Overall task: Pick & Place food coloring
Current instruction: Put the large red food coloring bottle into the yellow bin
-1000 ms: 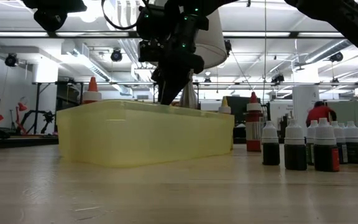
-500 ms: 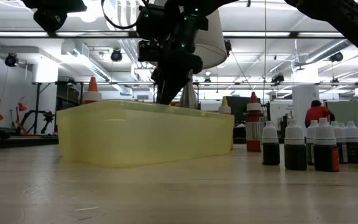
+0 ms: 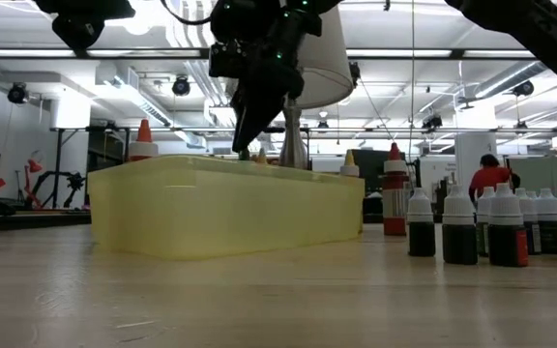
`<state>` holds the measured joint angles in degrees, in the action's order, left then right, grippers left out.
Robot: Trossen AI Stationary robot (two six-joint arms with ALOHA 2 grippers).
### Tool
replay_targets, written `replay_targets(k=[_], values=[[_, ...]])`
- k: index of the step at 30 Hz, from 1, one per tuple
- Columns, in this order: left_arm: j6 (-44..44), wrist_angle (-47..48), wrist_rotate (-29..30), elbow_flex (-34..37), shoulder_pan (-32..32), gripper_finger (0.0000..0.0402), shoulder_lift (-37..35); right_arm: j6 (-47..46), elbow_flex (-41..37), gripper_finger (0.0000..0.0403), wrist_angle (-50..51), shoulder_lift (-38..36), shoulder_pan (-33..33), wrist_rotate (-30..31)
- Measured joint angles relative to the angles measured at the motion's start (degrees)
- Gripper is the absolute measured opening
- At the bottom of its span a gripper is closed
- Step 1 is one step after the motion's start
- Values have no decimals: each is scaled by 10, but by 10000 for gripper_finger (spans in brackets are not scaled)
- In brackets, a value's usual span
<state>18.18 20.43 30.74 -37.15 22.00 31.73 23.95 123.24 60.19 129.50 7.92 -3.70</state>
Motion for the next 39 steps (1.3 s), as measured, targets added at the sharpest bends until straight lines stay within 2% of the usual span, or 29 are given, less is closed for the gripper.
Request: replay_targets(k=[5,10,16,26,33,39], values=[[1,0,0,0,0,0,0,-26,39,171,41,0,0,9],[1,0,0,0,0,0,0,-61,56,171,103,-20,-2,-12],[1,-1,0,0,0,0,0,-118,49,171,129,-60,-9,-30],[11,-3,0,0,0,0,4,-184,14,171,179,-112,-36,-25],[20,-3,0,0,0,0,4,-237,-99,171,150,-204,-58,-12],[19,-3,2,0,0,0,4,-296,-276,171,4,-327,-64,25]])
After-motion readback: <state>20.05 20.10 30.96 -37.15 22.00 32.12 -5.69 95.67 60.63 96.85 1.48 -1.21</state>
